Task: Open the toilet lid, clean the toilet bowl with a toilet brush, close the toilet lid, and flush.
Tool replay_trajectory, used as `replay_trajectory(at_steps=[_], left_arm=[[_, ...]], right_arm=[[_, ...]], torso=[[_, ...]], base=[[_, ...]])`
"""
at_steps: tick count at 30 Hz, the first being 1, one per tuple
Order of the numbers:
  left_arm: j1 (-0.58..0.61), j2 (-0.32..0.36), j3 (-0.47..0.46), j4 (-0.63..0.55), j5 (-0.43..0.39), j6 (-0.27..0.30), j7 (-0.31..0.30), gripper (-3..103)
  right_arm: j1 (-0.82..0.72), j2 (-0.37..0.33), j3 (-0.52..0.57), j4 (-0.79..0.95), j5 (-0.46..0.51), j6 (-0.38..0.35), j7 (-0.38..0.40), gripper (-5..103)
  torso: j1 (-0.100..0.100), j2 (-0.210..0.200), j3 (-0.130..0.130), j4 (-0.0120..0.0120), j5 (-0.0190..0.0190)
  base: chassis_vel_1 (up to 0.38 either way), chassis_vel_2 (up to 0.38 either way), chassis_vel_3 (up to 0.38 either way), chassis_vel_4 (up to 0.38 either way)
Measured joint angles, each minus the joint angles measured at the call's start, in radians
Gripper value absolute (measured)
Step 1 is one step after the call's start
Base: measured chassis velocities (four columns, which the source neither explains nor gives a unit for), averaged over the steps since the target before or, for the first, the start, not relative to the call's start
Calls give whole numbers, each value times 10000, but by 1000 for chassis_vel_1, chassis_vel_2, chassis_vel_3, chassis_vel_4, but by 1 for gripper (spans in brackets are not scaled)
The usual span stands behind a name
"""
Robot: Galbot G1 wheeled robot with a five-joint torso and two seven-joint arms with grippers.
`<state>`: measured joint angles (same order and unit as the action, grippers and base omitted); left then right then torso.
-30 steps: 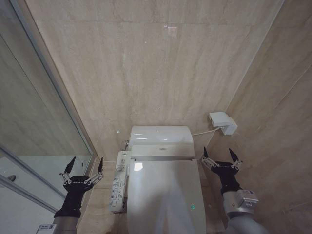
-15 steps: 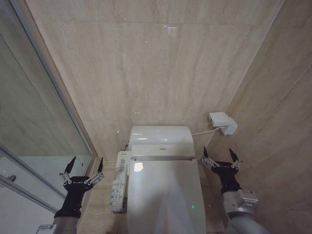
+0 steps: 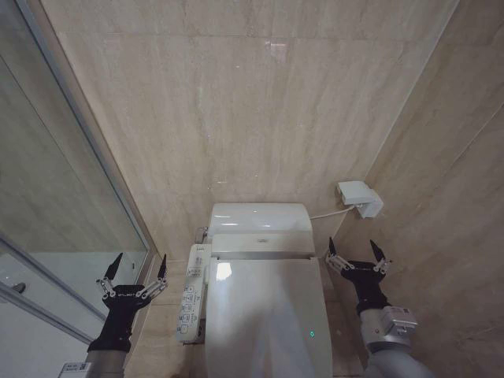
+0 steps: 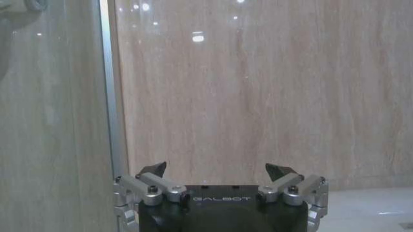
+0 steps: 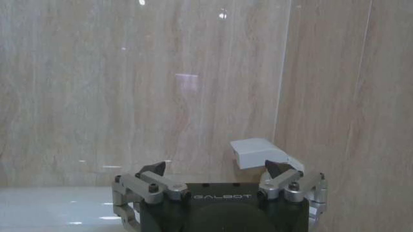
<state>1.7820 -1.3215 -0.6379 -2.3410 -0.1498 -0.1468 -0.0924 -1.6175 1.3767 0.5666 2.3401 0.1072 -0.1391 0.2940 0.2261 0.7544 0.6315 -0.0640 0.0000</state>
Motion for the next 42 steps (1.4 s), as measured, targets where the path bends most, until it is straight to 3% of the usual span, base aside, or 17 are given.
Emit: replay_trajectory(at_steps=[26,41,42], left_arm=[[-1,1,0,5,-1,0,0,100],[0,1,-2,6,-1,-1,0,100],[-1,1,-1,6,-1,0,0,100]], right_arm=[[1,0,0,0,0,0,0,100],[1,0,0,-1,0,0,0,100],[0,0,0,0,0,0,0,100]], torso=[[4,-1,1,0,1],[-1,0,0,2,8],[-3,2,-2,-1,-4]], base=[[11,-9,-10,10],[219,-207,-191,213],[257,-280,-256,248]])
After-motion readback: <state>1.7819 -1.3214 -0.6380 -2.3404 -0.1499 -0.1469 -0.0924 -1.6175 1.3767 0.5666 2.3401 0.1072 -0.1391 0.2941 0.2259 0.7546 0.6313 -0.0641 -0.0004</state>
